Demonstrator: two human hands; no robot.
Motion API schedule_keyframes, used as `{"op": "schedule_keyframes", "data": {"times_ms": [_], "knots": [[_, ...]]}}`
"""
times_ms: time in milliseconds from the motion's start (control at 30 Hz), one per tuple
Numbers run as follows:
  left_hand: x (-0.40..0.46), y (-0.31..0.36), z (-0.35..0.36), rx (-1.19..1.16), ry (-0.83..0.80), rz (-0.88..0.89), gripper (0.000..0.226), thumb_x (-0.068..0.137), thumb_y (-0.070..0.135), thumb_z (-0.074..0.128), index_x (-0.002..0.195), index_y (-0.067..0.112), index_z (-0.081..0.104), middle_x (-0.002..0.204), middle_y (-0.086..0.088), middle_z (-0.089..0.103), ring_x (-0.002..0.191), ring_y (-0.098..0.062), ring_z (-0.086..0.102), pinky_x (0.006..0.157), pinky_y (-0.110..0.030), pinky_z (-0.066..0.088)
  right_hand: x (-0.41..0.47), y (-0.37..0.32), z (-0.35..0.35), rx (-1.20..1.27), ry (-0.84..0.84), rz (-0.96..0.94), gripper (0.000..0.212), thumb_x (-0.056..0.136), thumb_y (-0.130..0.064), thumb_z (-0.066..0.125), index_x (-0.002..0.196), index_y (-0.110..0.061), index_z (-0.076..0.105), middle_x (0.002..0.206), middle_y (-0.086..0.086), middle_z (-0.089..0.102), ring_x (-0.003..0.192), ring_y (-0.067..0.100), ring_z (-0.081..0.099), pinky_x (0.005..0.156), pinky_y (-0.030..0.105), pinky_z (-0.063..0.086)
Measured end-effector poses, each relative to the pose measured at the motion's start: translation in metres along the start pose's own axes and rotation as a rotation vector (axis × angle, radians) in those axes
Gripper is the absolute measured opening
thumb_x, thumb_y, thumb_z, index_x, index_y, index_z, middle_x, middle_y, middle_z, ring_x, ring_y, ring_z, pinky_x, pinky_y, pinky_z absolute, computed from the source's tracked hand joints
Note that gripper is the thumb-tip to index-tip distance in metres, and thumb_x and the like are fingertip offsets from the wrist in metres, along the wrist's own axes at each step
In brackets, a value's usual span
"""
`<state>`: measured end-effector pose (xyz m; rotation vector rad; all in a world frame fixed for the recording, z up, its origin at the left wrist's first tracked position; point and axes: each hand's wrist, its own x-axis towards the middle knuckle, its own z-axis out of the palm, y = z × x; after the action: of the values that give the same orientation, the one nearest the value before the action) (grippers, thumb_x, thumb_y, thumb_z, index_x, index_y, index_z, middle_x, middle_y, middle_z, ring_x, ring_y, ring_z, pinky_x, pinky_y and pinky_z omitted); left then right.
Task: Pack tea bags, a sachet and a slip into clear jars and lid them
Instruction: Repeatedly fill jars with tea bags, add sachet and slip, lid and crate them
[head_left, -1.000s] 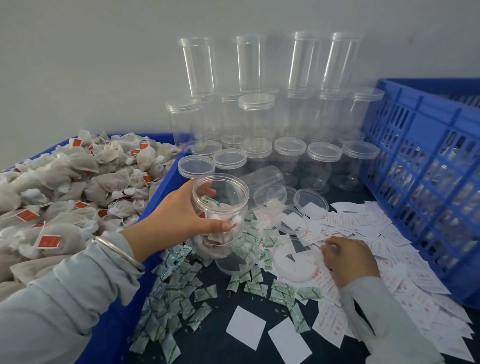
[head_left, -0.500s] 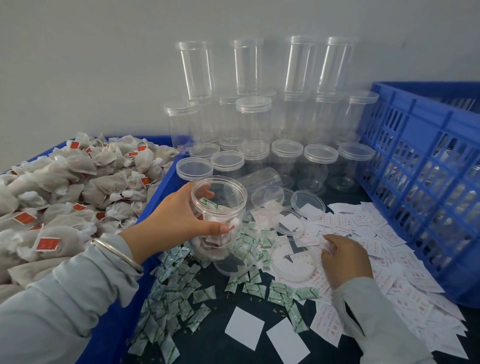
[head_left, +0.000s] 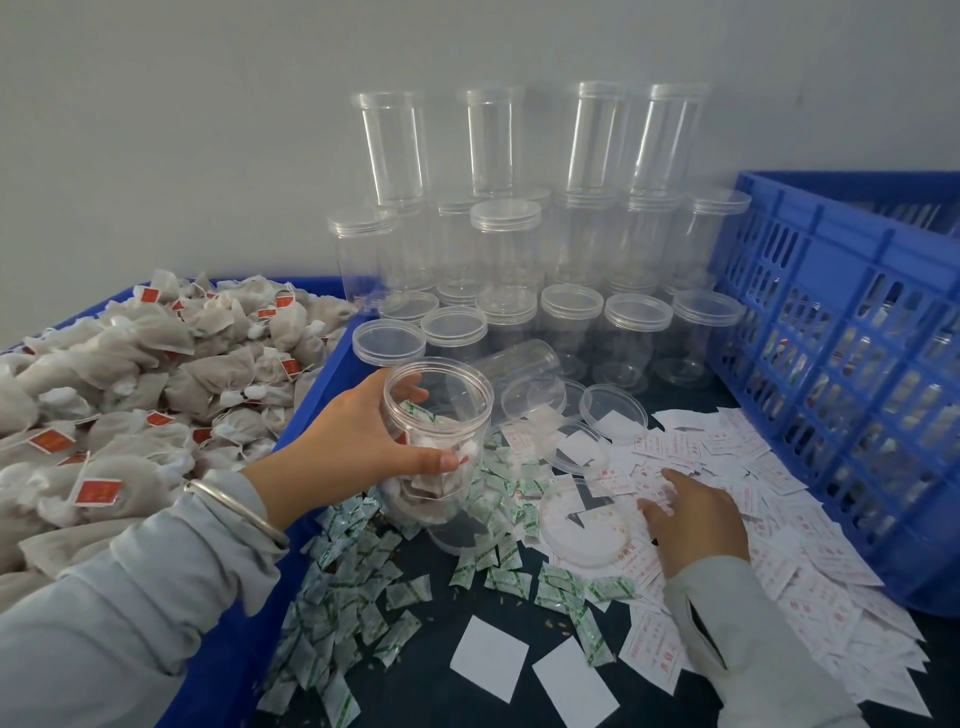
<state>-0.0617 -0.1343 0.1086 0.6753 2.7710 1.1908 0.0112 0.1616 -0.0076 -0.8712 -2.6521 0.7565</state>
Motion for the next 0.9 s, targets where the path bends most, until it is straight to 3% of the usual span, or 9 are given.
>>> {"op": "schedule_keyframes", "data": {"times_ms": [67, 200, 367, 467, 633, 733, 833, 900], "knots": [[0.000, 0.000, 0.000, 0.003, -0.003, 0.000, 0.108, 0.041, 0.065, 0.076, 0.136, 0.029, 0.042, 0.115, 0.024, 0.056, 0.095, 0.001, 0.059, 0.077, -0.012, 0.040, 0.002, 0.000, -0.002, -0.058, -0.036, 0.023, 0.048, 0.093, -0.032, 0.058, 0.136, -0.015, 0.048, 0.126, 0.008, 0.061, 0.118, 0.027, 0.053, 0.093, 0.032, 0.043], [0.000, -0.001, 0.000, -0.014, -0.007, -0.008, 0.107, 0.042, 0.062, 0.077, 0.137, 0.028, 0.042, 0.117, 0.023, 0.057, 0.099, 0.001, 0.058, 0.083, -0.016, 0.042, 0.004, 0.002, -0.006, -0.033, -0.020, 0.031, 0.039, 0.095, -0.023, 0.054, 0.133, -0.015, 0.053, 0.126, 0.003, 0.062, 0.115, 0.024, 0.057, 0.093, 0.031, 0.044], [0.000, 0.000, 0.000, -0.020, -0.010, -0.013, 0.109, 0.041, 0.061, 0.077, 0.138, 0.027, 0.041, 0.117, 0.022, 0.057, 0.102, 0.001, 0.057, 0.092, -0.025, 0.044, 0.005, 0.003, -0.004, -0.012, -0.001, 0.021, 0.032, 0.095, -0.017, 0.054, 0.126, -0.018, 0.059, 0.119, 0.001, 0.066, 0.108, 0.023, 0.060, 0.087, 0.030, 0.045], [0.000, 0.001, 0.000, -0.024, -0.007, -0.020, 0.110, 0.039, 0.062, 0.077, 0.137, 0.027, 0.041, 0.118, 0.020, 0.057, 0.100, 0.000, 0.058, 0.090, -0.025, 0.044, 0.003, 0.005, 0.000, 0.037, 0.019, 0.013, 0.028, 0.094, -0.015, 0.055, 0.120, -0.018, 0.064, 0.112, 0.001, 0.069, 0.101, 0.024, 0.062, 0.084, 0.029, 0.046], [-0.001, 0.000, 0.000, -0.020, -0.006, -0.020, 0.107, 0.039, 0.063, 0.077, 0.135, 0.029, 0.043, 0.117, 0.020, 0.058, 0.099, 0.000, 0.059, 0.084, -0.020, 0.043, 0.000, 0.007, 0.005, 0.323, 0.177, 0.033, 0.018, 0.090, -0.015, 0.062, 0.106, -0.015, 0.072, 0.103, 0.003, 0.072, 0.091, 0.020, 0.064, 0.086, 0.026, 0.043], [0.000, 0.001, 0.000, -0.025, -0.007, -0.017, 0.107, 0.039, 0.064, 0.077, 0.135, 0.030, 0.043, 0.118, 0.020, 0.057, 0.099, 0.000, 0.059, 0.085, -0.021, 0.044, -0.002, 0.005, 0.000, 0.578, 0.221, 0.086, 0.016, 0.087, -0.013, 0.066, 0.102, -0.015, 0.073, 0.101, 0.001, 0.072, 0.085, 0.016, 0.066, 0.087, 0.031, 0.050], [0.000, 0.001, 0.001, -0.024, -0.018, -0.004, 0.104, 0.042, 0.062, 0.078, 0.135, 0.031, 0.042, 0.119, 0.019, 0.057, 0.097, 0.001, 0.059, 0.081, -0.017, 0.044, -0.006, -0.004, -0.011, 0.654, 0.325, 0.063, 0.017, 0.086, -0.012, 0.068, 0.102, -0.013, 0.073, 0.096, -0.001, 0.071, 0.091, 0.014, 0.063, 0.085, 0.021, 0.043], [0.000, 0.001, 0.001, -0.019, -0.024, 0.009, 0.101, 0.044, 0.061, 0.078, 0.133, 0.033, 0.043, 0.119, 0.019, 0.057, 0.098, 0.003, 0.058, 0.077, -0.011, 0.041, -0.013, -0.020, -0.025, 0.709, 0.392, -0.002, 0.019, 0.085, -0.015, 0.068, 0.104, -0.014, 0.072, 0.090, -0.008, 0.067, 0.088, 0.003, 0.061, 0.077, 0.006, 0.038]]}}
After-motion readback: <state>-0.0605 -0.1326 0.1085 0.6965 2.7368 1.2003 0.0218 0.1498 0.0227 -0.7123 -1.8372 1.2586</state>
